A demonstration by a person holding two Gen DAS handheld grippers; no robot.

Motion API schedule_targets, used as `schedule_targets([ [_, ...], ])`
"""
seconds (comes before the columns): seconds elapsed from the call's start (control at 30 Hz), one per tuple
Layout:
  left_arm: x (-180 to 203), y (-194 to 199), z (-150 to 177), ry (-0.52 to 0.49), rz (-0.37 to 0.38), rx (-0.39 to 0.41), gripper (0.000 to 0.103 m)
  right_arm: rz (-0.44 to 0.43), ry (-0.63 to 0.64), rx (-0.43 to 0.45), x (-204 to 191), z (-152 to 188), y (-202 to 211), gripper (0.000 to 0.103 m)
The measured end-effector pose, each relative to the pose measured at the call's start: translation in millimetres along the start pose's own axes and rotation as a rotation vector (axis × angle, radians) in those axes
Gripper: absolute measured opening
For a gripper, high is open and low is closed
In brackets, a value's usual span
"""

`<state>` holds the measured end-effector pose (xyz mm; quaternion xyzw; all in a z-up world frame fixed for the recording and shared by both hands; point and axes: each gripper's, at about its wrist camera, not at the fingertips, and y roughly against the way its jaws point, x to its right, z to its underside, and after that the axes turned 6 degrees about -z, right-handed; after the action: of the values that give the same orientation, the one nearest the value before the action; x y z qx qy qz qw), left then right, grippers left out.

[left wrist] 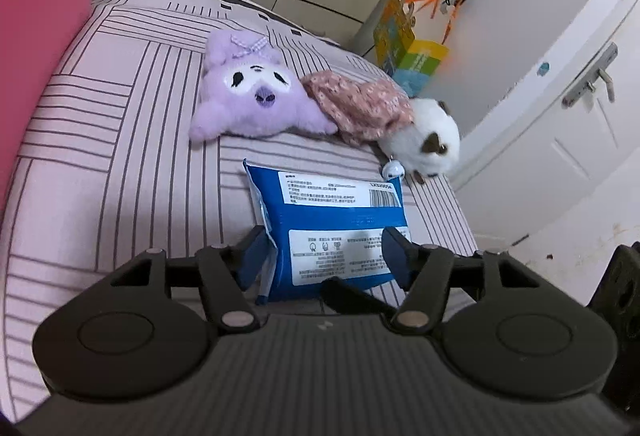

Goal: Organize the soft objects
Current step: 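Close the left tool on the blue wet-wipes pack, then carry the blue wipes pack with the left tool into the pink box and release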

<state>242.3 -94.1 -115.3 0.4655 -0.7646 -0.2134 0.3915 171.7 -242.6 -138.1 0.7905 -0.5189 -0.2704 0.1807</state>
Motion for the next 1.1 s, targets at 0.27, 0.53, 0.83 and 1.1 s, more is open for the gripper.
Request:
schedule_targets([
  [0.27,14.3,29.3,6.2,-0.071,-0.017,-0.012,0.066,0.021,0.025,-0.013,-29.7,1.8,16.0,0.087],
  [0.53,21.5,62.6,17.6,-0.118,-0.023,-0.038,0.066,0.053,0.094,-0.034,-62.6,0.9,40.7,0.089],
  [0.83,13.2,106.6,36.6,-0.116,-0.015,-0.031,0.066,0.08,0.254,-0.08,-111.9,-0.1,68.2,0.089],
  [1.1,17.6,164.1,30.3,-0.222,-0.069,0.043,0.066,0.055,0.354,-0.035,-156.6,-16.4,94.1,0.089],
])
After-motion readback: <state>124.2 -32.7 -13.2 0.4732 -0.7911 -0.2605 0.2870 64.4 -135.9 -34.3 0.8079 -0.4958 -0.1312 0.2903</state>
